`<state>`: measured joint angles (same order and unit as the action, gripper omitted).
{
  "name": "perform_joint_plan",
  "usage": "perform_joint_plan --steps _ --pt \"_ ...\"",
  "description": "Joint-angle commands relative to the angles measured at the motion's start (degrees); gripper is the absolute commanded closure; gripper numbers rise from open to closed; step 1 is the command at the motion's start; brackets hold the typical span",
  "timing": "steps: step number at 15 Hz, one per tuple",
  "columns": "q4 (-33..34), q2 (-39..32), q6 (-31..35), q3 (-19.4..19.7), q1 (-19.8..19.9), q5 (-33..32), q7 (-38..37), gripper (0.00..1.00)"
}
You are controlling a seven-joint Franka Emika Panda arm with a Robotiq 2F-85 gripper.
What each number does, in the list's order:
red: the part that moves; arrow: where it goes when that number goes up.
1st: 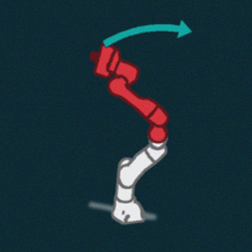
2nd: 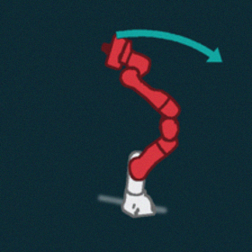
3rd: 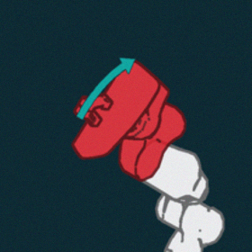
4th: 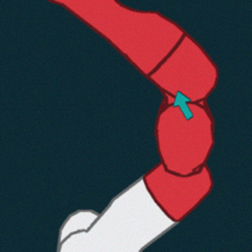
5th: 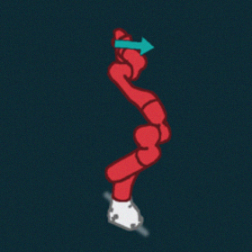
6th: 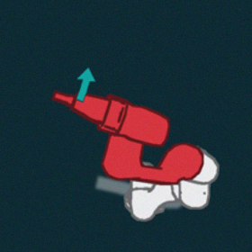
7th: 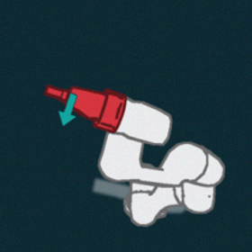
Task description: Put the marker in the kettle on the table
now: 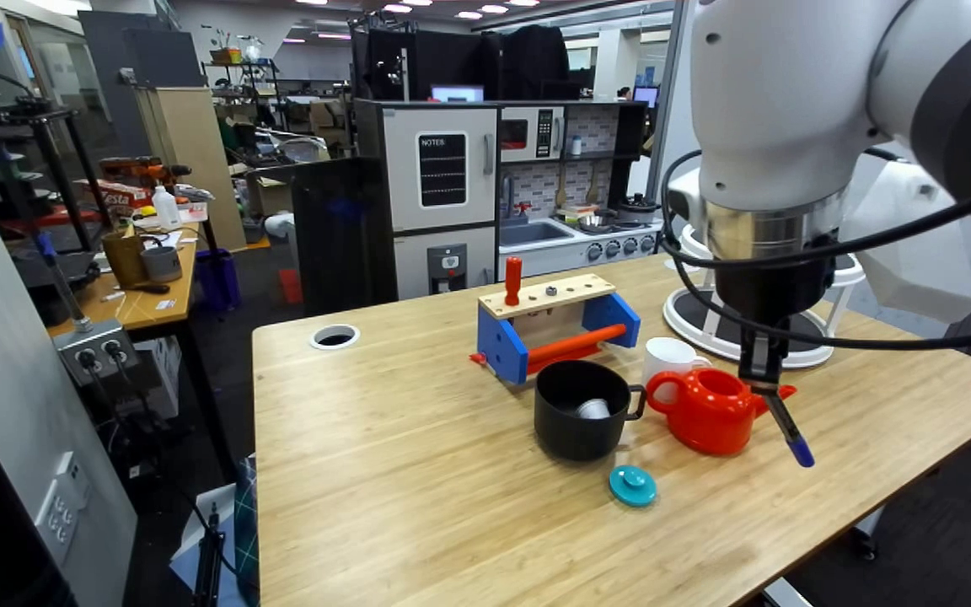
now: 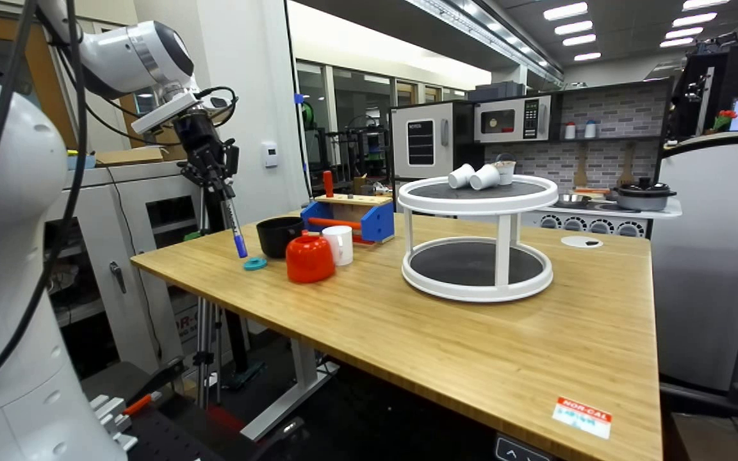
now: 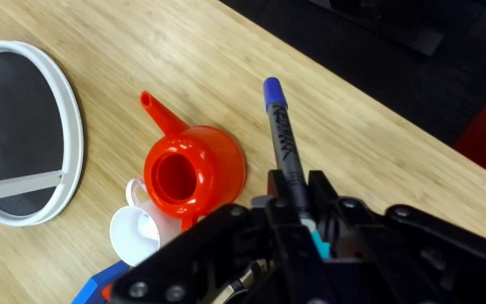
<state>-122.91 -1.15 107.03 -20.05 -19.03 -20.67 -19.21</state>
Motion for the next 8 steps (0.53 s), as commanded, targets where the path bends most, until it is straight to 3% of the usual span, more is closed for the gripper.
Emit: perform_joint_plan --steps 1,8 --pt "3.39 -2.6 -5.05 -0.18 -1.14 0.47 -1.11 0.96" --pt "5.71 -5.18 -2.32 -0.83 -3.66 -0.65 0.41 0.96"
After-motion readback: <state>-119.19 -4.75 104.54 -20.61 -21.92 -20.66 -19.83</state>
